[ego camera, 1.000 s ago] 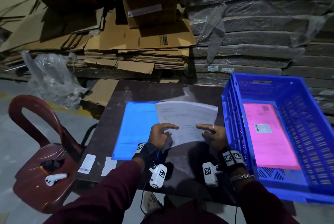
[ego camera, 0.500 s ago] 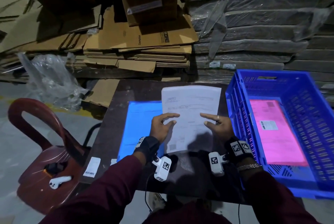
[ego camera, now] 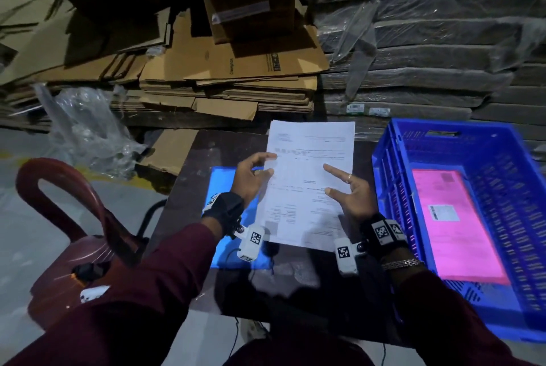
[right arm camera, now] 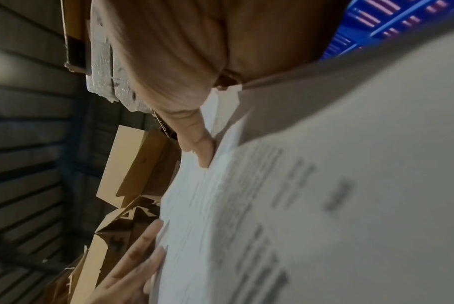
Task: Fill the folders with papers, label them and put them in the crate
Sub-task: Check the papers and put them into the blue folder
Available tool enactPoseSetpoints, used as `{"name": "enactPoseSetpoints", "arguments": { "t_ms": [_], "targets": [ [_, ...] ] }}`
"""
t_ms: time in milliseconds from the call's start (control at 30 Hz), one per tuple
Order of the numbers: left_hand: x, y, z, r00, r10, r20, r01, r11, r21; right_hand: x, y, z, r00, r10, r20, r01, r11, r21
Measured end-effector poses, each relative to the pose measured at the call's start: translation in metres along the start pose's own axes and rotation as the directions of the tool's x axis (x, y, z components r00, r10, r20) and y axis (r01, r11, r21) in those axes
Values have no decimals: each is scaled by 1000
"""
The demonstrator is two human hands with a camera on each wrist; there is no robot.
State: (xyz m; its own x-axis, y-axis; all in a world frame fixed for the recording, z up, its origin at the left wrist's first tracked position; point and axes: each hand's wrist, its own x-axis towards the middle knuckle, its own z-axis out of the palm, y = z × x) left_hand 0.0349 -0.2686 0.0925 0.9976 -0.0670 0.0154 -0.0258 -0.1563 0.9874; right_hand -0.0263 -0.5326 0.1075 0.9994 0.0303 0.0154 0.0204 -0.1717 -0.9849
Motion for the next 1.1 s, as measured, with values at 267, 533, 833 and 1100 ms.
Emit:
{"name": "enactPoseSetpoints", "arguments": {
  "t_ms": [267, 533, 833, 1100],
  "targets": [
    [-70, -87, 3, 909, -365, -202, 413, 718, 560, 31, 36, -40, 986, 96, 135, -79, 989, -127],
    [-104, -107, 37, 906, -376, -197, 386, 539, 749, 46, 53, -58, 969, 97, 225, -61, 984, -165],
    [-104, -106, 40, 904, -337, -263, 415, 549, 725, 51, 48, -62, 957, 165, 237, -129, 978, -161],
    [-102, -107, 41, 866, -289, -408, 496, 598, 629, 60, 46, -63, 912, 259, 317, -213, 962, -173]
  ]
}}
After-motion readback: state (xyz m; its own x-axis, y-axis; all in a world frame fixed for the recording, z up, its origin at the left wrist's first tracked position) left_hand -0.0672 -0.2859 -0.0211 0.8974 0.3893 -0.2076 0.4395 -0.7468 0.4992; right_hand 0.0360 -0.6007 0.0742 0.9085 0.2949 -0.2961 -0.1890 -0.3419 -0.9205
